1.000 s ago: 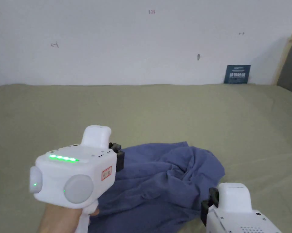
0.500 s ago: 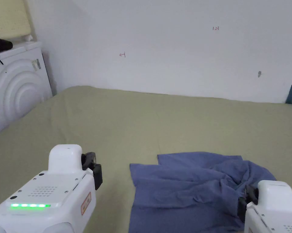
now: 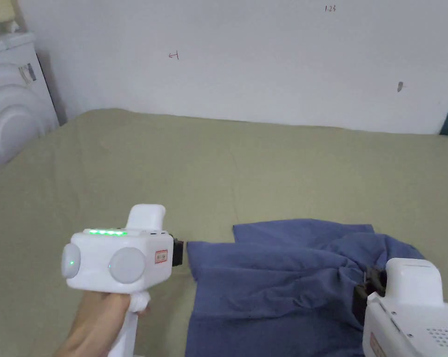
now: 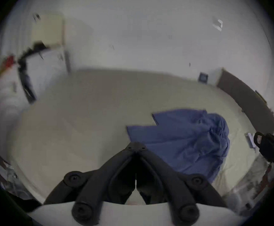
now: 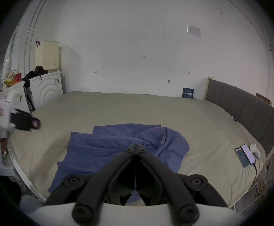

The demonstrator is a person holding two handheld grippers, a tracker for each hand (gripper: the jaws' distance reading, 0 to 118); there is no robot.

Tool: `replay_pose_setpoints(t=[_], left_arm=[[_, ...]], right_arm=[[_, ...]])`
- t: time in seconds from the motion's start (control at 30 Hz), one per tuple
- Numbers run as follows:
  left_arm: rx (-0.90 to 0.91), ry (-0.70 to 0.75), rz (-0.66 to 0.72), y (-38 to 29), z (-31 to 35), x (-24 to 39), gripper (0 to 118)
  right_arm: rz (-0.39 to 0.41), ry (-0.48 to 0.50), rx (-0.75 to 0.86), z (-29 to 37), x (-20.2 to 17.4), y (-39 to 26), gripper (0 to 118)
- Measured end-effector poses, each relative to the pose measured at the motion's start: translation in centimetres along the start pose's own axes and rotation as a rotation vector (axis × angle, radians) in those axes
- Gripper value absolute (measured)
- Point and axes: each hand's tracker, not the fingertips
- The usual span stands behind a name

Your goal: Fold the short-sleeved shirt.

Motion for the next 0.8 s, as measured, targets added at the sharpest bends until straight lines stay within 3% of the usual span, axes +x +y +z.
replay_pose_setpoints(t=[0.13, 0.27, 0.3, 0.33, 0.37, 0.4, 0.43, 0.57, 0.63, 0.7, 0.73, 0.77, 0.8], left_arm=[[-0.075, 0.096, -0.036, 3.6, -9.5, -1.4, 0], [-0.156, 0.075, -0.039, 5.3, -14.2, -1.4, 3], [-0.187, 0.053, -0.067, 5.6, -15.3, -1.4, 21], [-0.211, 0.048, -0.083, 5.7, -16.2, -1.4, 58], [-0.218, 0.056, -0.084, 5.3, -16.2, -0.7, 111], [-0.22, 0.076, -0.09, 5.1, -16.9, -0.4, 118], [-0.195, 0.146, -0.118, 5.0, -17.2, 0.0, 118], [-0.335, 0.198, -0.134, 3.9, -19.5, 0.3, 117], [-0.318, 0.195, -0.133, 4.1, -20.0, 0.2, 115], [-0.316, 0.161, -0.158, 4.3, -18.8, 0.7, 86], [-0.301, 0.152, -0.162, 4.3, -17.2, 1.3, 62], [-0.287, 0.127, -0.173, 4.2, -16.3, 1.8, 21], [-0.283, 0.116, -0.187, 4.0, -15.7, 2.3, 3]], right_arm=[[-0.007, 0.01, -0.039, -3.4, -0.5, -0.4, 1], [-0.002, 0.015, -0.078, -5.7, -0.4, -1.4, 1], [0.006, 0.017, -0.086, -6.1, -0.3, -1.7, 1], [0.014, 0.015, -0.099, -6.5, -0.3, -2.1, 1], [0.018, 0.018, -0.106, -6.8, -0.1, -2.3, 1], [0.023, 0.019, -0.113, -7.1, -0.1, -2.7, 1], [0.028, 0.016, -0.121, -7.3, 0.0, -3.0, 1], [0.015, 0.007, -0.15, -7.6, 0.6, -3.9, 1], [0.018, -0.005, -0.161, -7.7, 1.0, -4.3, 1], [0.014, -0.011, -0.173, -7.8, 1.6, -4.4, 1], [0.004, -0.019, -0.181, -7.8, 1.9, -4.4, 1], [-0.011, -0.028, -0.187, -7.9, 2.3, -4.3, 1], [-0.028, -0.033, -0.186, -7.9, 2.9, -4.2, 1]])
